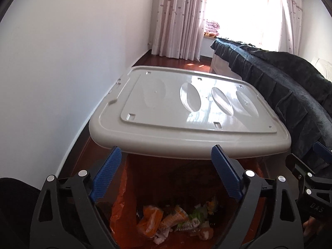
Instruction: Collect trash
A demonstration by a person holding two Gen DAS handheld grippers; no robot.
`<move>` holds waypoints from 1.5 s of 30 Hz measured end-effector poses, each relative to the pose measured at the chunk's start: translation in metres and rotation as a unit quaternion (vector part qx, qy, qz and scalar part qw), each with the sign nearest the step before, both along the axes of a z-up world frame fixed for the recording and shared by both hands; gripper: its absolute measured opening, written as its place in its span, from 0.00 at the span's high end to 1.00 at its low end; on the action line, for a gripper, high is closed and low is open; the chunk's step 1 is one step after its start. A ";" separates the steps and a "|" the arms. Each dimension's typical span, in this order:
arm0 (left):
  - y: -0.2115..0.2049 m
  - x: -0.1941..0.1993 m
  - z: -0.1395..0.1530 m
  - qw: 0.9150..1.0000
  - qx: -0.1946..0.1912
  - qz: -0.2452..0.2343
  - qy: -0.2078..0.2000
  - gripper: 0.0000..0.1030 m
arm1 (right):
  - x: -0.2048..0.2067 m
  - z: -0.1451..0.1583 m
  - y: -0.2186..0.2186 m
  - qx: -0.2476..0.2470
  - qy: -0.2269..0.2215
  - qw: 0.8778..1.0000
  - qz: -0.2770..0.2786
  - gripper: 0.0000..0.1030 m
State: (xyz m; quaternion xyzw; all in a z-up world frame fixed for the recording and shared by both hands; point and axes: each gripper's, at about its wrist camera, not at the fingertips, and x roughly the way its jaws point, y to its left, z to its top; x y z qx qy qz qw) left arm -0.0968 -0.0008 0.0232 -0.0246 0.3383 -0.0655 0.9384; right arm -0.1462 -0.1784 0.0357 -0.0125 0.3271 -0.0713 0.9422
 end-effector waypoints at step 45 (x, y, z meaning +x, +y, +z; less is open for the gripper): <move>-0.052 0.033 0.036 0.999 0.029 -0.043 -0.013 0.11 | 0.053 0.039 -0.029 -0.080 -0.080 0.993 -0.039 0.05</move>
